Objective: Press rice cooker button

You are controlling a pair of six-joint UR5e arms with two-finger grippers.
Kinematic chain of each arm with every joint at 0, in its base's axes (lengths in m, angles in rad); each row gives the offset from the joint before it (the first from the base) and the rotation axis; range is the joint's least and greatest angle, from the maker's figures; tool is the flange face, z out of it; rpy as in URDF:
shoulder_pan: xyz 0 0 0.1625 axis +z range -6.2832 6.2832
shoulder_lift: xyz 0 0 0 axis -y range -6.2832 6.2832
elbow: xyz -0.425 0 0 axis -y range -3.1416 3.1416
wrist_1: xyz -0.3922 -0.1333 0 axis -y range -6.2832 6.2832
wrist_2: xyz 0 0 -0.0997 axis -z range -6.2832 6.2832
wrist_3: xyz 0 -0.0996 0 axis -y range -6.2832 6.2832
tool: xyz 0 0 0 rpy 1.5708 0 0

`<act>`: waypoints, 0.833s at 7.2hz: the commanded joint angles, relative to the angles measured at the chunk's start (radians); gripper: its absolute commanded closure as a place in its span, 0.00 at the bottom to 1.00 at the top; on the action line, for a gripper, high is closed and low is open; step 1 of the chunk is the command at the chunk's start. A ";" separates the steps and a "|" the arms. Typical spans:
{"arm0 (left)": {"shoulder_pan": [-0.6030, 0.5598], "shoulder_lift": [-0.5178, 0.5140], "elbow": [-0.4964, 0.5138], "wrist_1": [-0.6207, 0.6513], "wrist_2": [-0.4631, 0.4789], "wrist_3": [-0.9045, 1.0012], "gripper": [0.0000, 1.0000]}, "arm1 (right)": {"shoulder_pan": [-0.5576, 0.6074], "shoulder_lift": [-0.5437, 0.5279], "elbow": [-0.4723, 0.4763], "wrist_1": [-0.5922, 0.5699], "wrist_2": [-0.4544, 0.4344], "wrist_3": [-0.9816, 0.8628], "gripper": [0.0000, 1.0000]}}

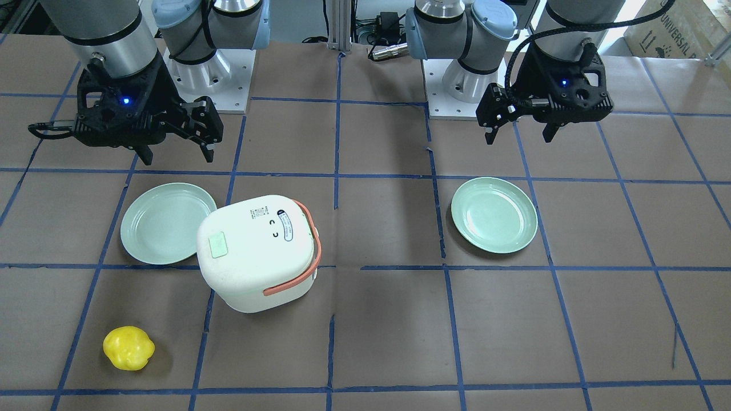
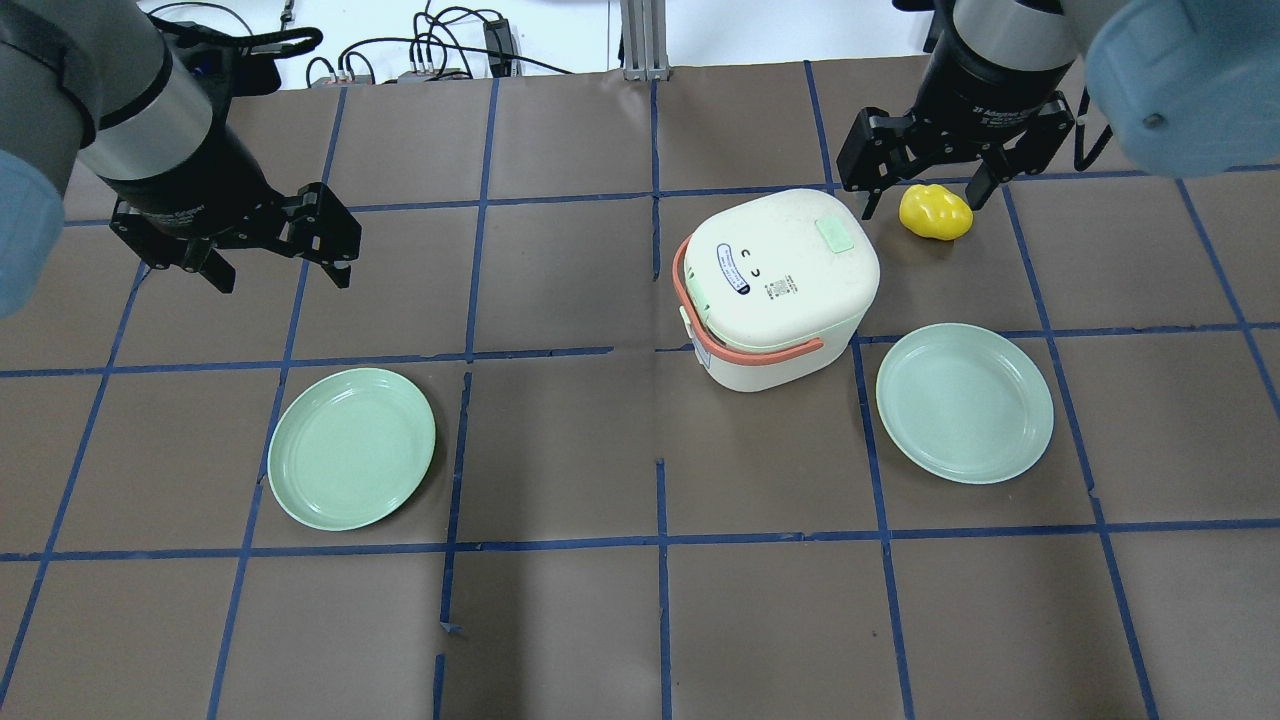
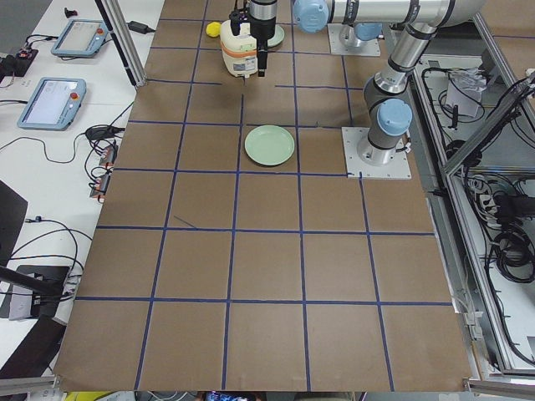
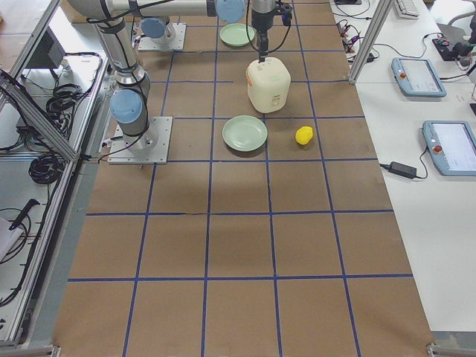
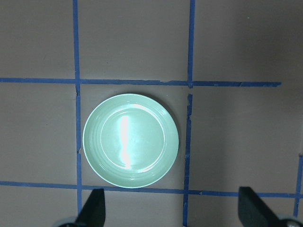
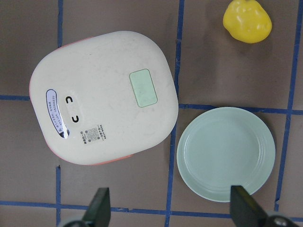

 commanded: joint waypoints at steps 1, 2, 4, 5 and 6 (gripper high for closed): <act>0.000 0.000 0.000 -0.002 0.000 0.000 0.00 | 0.000 0.007 -0.002 -0.008 0.007 0.010 0.90; 0.000 0.000 0.000 0.000 0.000 0.000 0.00 | 0.000 0.010 -0.006 -0.017 0.005 0.010 0.94; 0.000 0.000 0.000 0.000 0.000 0.000 0.00 | 0.000 0.071 -0.051 -0.074 0.005 0.010 0.93; 0.000 0.000 0.000 -0.002 0.000 0.000 0.00 | 0.002 0.117 -0.083 -0.074 0.007 0.010 0.93; 0.000 0.000 0.000 0.000 0.000 0.000 0.00 | 0.009 0.155 -0.084 -0.088 0.019 0.010 0.93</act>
